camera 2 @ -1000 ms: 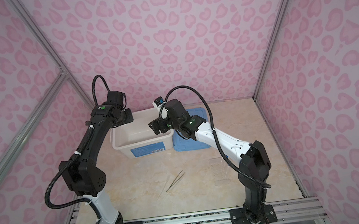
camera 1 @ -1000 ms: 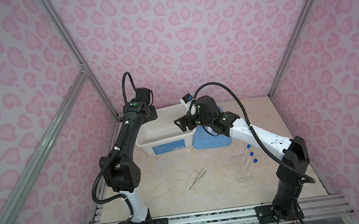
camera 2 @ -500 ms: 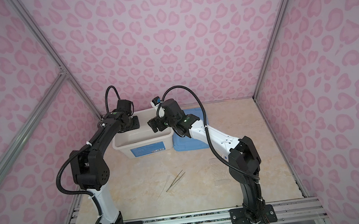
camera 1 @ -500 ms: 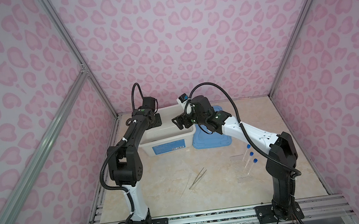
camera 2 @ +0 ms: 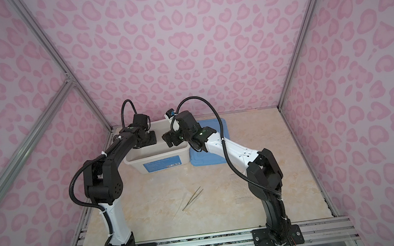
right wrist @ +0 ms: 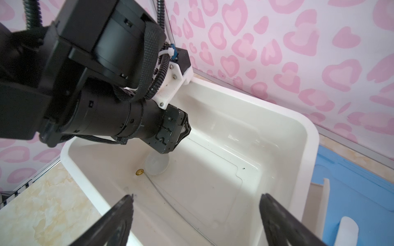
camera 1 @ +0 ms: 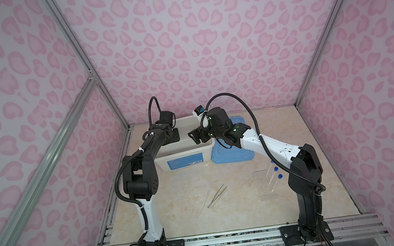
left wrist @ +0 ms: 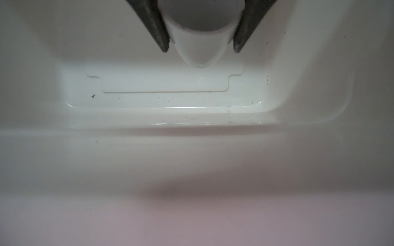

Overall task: Organize the chemistry lab equipment
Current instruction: 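Lower the held cup into the white bin with the left gripper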

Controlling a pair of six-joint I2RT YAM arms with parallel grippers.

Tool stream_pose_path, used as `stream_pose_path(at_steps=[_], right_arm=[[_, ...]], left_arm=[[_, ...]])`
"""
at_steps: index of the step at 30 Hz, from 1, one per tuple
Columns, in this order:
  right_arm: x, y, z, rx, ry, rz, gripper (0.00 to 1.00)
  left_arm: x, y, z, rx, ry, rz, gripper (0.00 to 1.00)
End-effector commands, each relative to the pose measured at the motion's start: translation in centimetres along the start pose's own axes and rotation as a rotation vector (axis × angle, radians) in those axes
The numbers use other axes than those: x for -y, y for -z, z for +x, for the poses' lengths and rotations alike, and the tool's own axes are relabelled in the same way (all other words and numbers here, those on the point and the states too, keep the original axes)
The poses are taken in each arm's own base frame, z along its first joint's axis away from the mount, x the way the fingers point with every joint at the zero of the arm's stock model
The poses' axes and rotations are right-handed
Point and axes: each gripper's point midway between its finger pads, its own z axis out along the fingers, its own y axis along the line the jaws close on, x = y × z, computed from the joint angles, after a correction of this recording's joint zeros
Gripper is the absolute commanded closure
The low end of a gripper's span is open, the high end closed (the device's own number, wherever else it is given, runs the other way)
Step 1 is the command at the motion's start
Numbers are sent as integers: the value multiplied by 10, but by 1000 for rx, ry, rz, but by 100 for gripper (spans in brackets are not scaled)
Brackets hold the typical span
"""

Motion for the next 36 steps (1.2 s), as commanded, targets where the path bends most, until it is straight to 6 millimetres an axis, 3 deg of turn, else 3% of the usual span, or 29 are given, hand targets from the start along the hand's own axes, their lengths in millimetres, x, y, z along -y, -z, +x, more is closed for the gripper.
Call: stream_pose_path(at_steps=[1, 14, 20, 30, 36], right_arm=[[0, -6, 1, 13, 1, -6, 7], [0, -26, 19, -52, 20, 13, 7], [-4, -33, 22, -66, 24, 4, 8], [-4, -34, 21, -57, 13, 9, 8], [2, -35, 25, -64, -12, 26, 8]], left_arm=[[2, -10, -1, 17, 7, 4, 62], [4, -27, 12, -22, -4, -12, 62], [9, -22, 11, -11, -9, -12, 62], [26, 8, 0, 44, -27, 26, 62], [29, -4, 9, -7, -27, 22, 62]])
